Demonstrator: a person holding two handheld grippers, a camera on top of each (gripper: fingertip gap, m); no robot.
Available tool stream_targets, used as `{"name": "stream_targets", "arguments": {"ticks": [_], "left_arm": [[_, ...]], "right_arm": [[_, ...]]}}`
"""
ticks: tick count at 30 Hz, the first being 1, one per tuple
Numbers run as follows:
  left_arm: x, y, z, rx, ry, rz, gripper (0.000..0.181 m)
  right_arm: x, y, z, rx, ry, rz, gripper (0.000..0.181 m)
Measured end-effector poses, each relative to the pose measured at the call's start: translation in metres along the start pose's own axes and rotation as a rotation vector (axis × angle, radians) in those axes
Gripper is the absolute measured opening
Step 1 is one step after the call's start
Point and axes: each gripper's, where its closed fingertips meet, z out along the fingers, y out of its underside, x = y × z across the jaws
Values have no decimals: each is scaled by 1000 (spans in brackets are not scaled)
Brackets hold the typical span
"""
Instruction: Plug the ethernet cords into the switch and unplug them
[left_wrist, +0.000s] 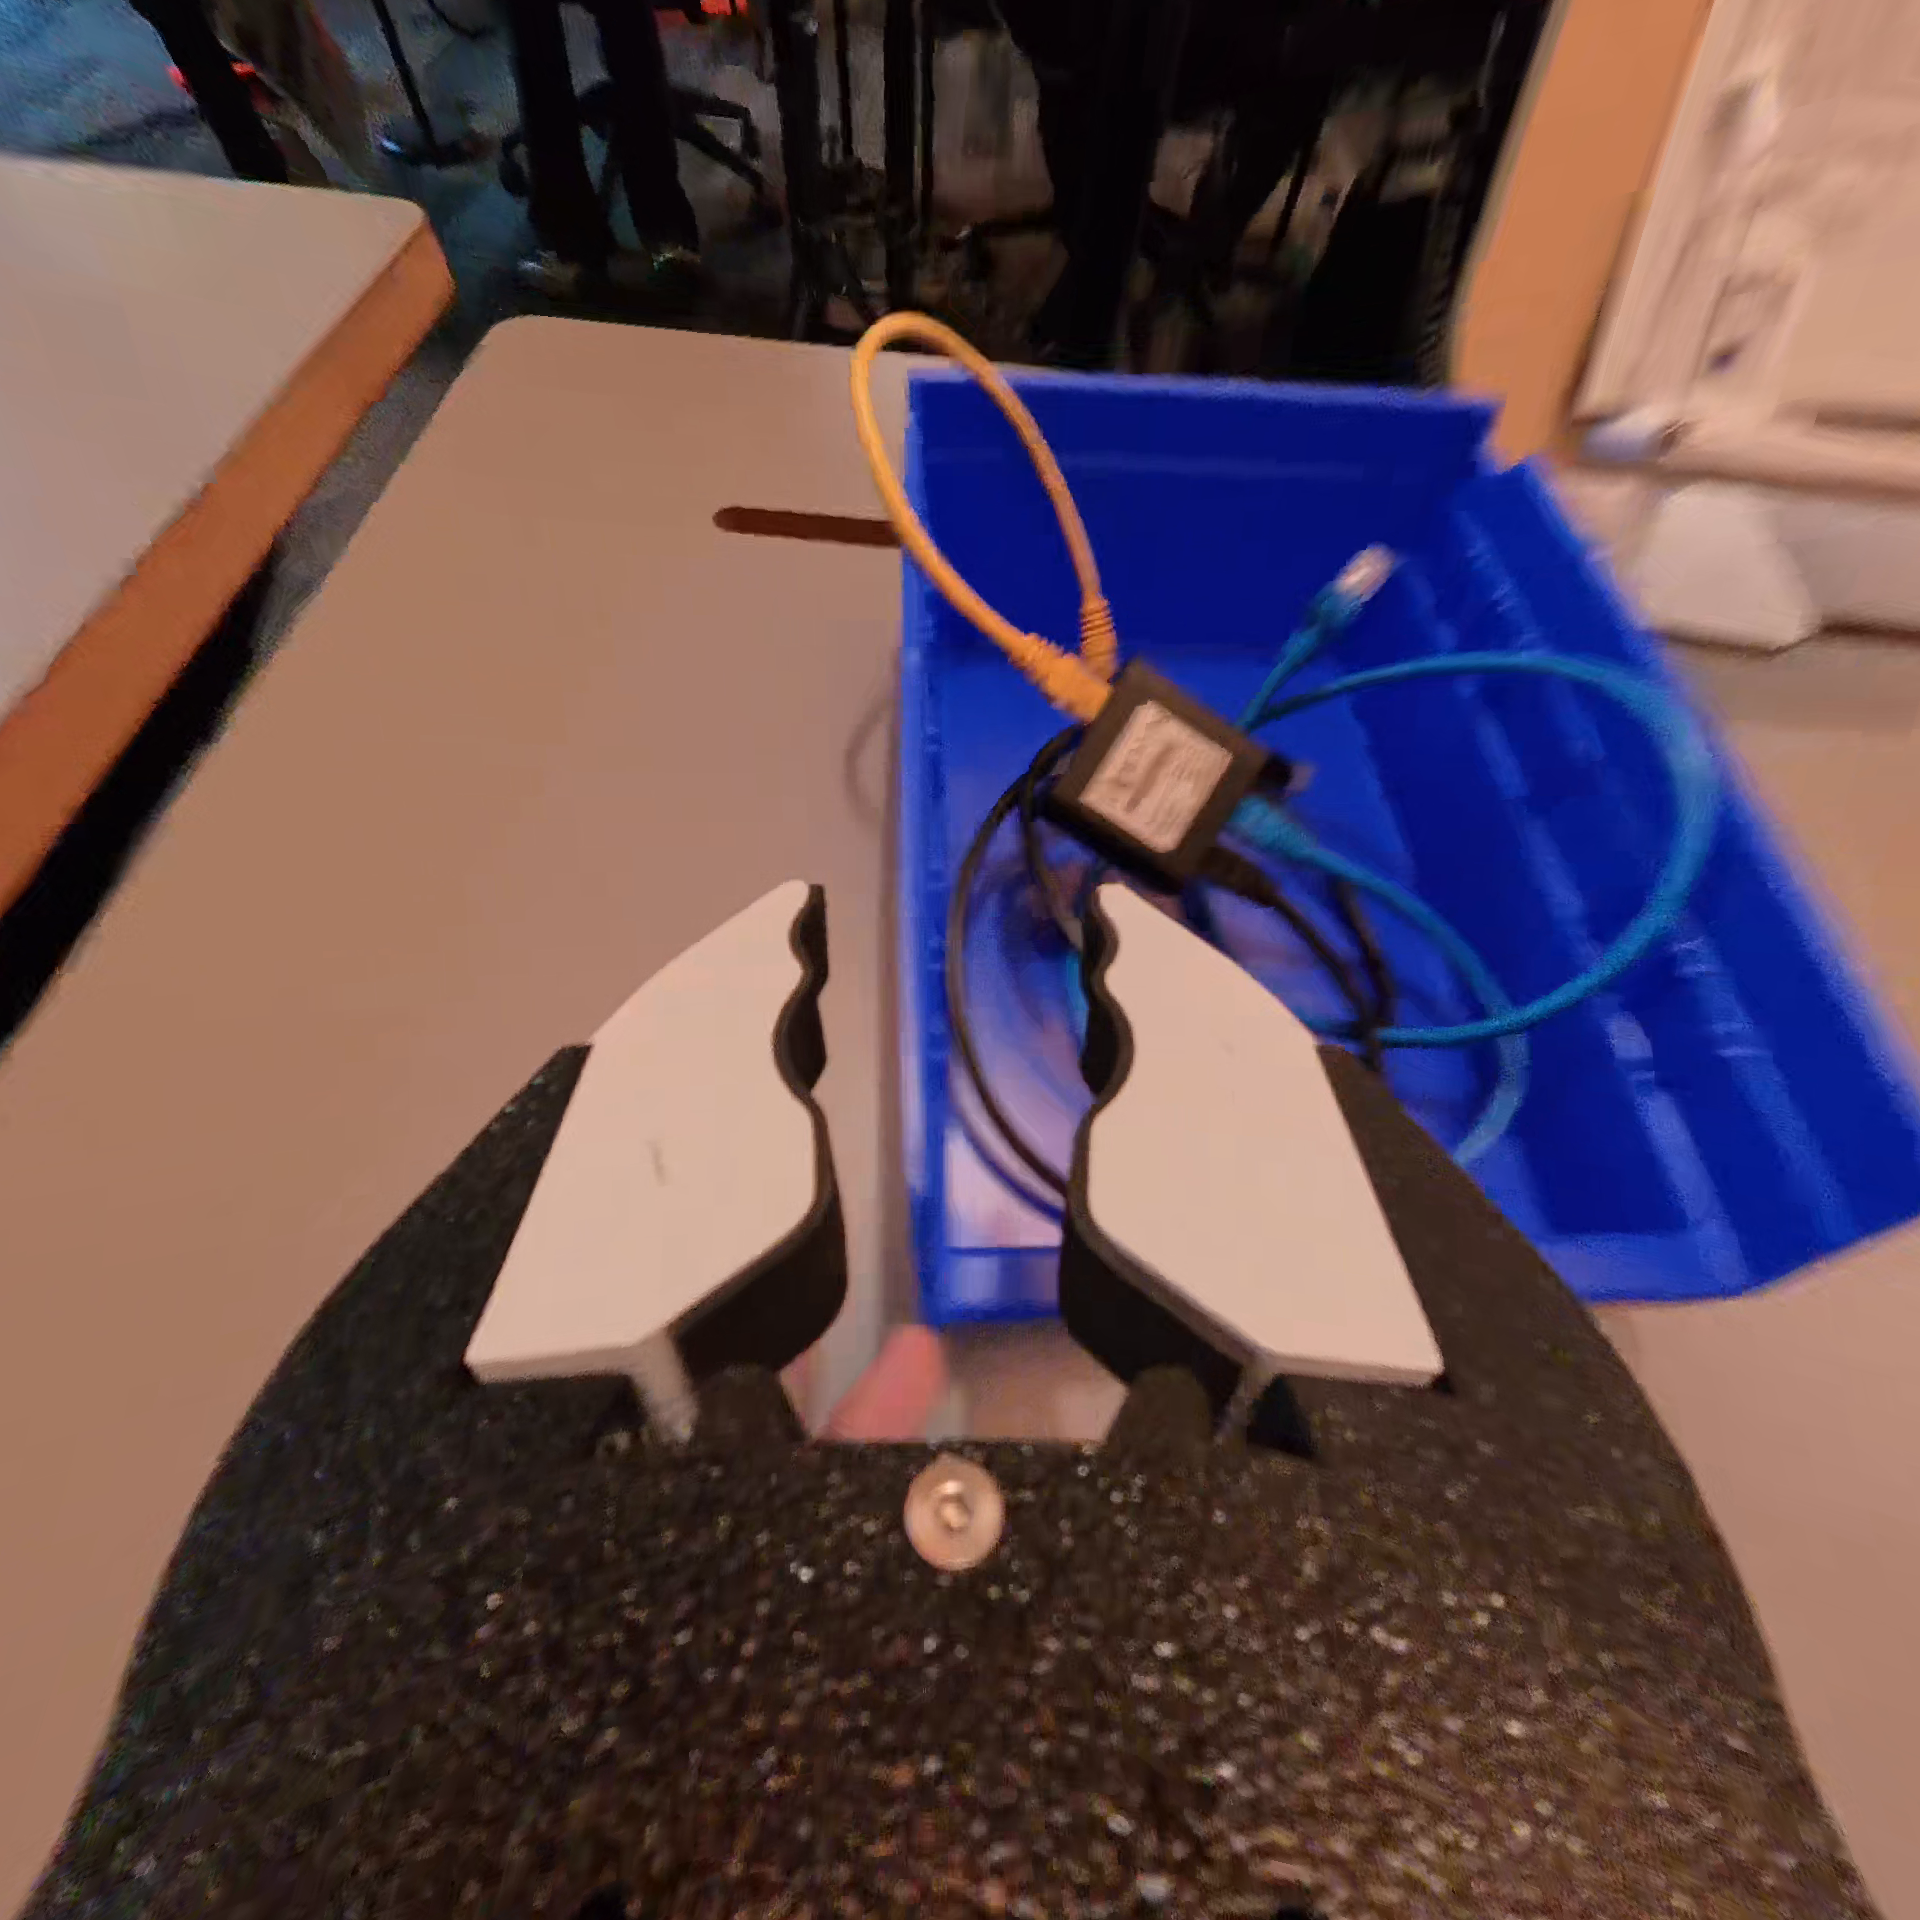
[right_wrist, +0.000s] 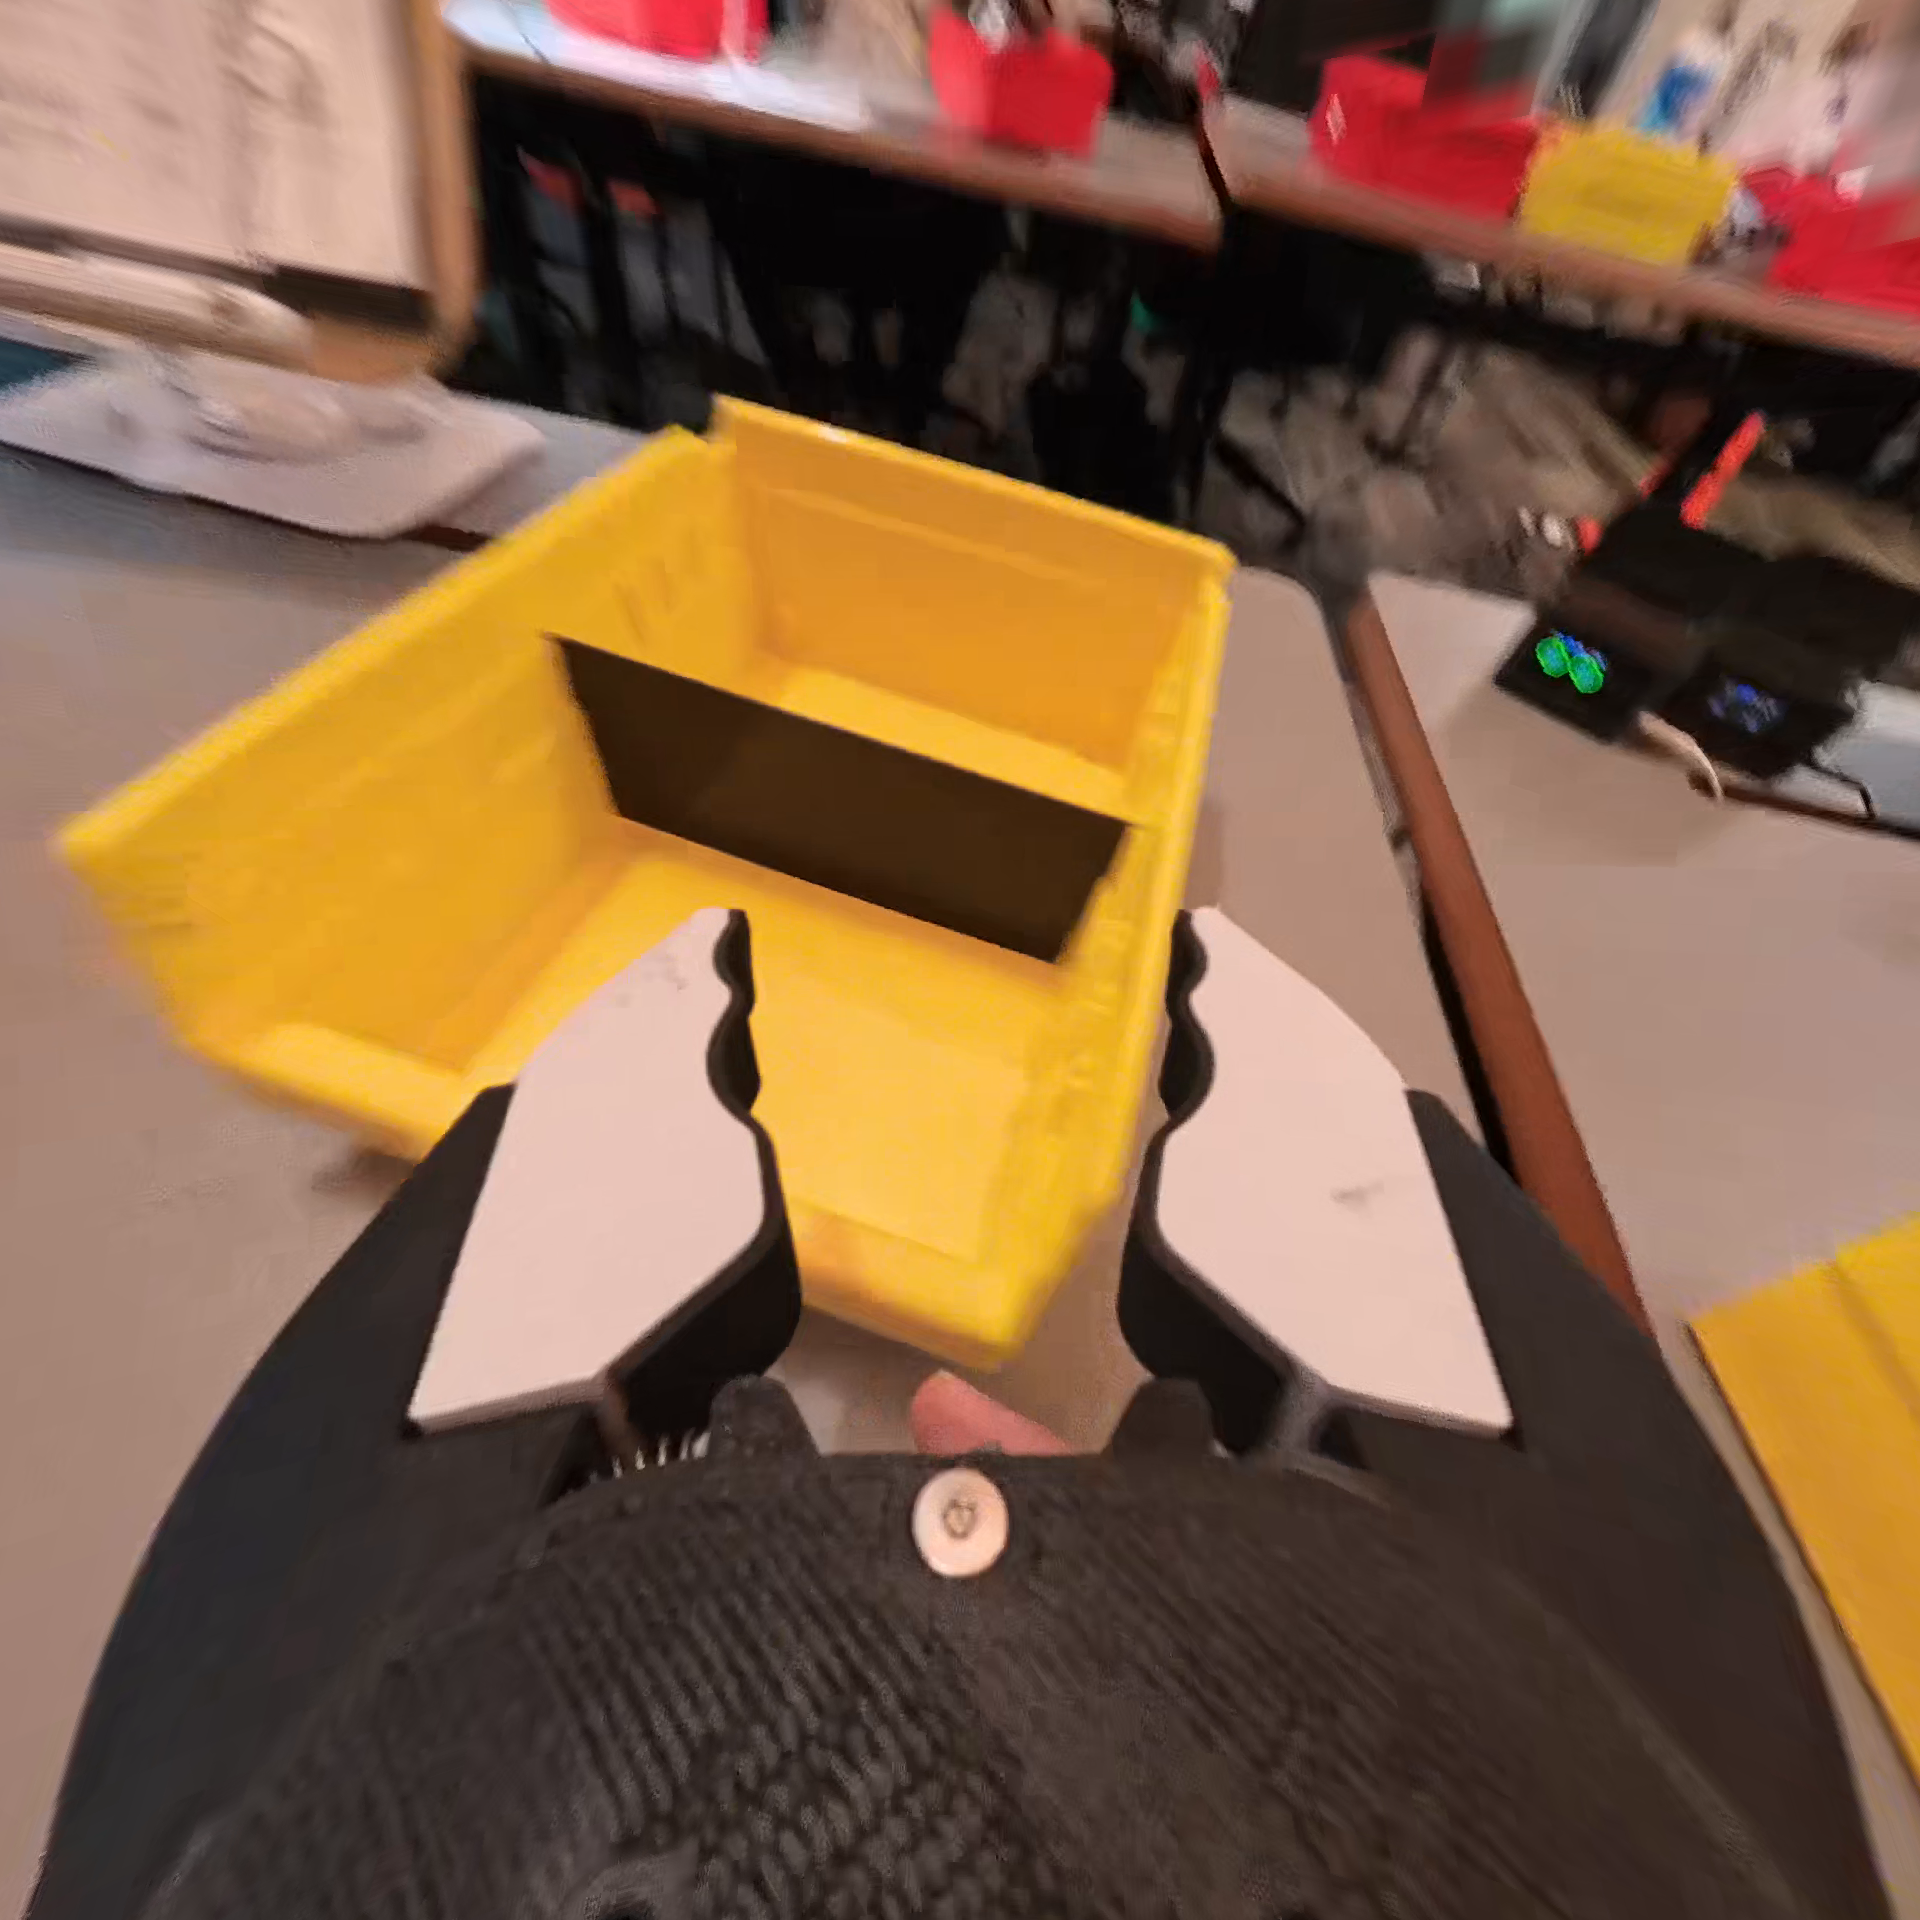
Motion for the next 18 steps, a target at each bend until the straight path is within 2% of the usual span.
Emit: {"name": "stream_targets", "arguments": {"ticks": [1, 2, 4, 6, 9, 14, 18], "left_arm": [[16, -4, -6, -2, 61, -53, 52], [35, -6, -10, -17, 142, -110, 57], [72, -5, -10, -83, 298, -253, 71], [95, 3, 2, -169, 349, -410, 81], [103, 19, 31, -242, 263, -551, 100], [93, 19, 74, -240, 120, -777, 100], [77, 29, 101, -280, -37, -803, 96]], "right_arm": [[-19, -8, -6, 45, -28, -33, 79], [-42, -15, -8, 66, -76, -80, 83], [-85, -18, -10, 0, -189, -146, 85], [-117, -27, -12, 24, -233, -168, 86], [-162, -39, -17, 113, -351, -234, 88], [-179, -32, -17, 101, -413, -295, 87], [-179, -36, -19, 134, -450, -239, 84]]}}
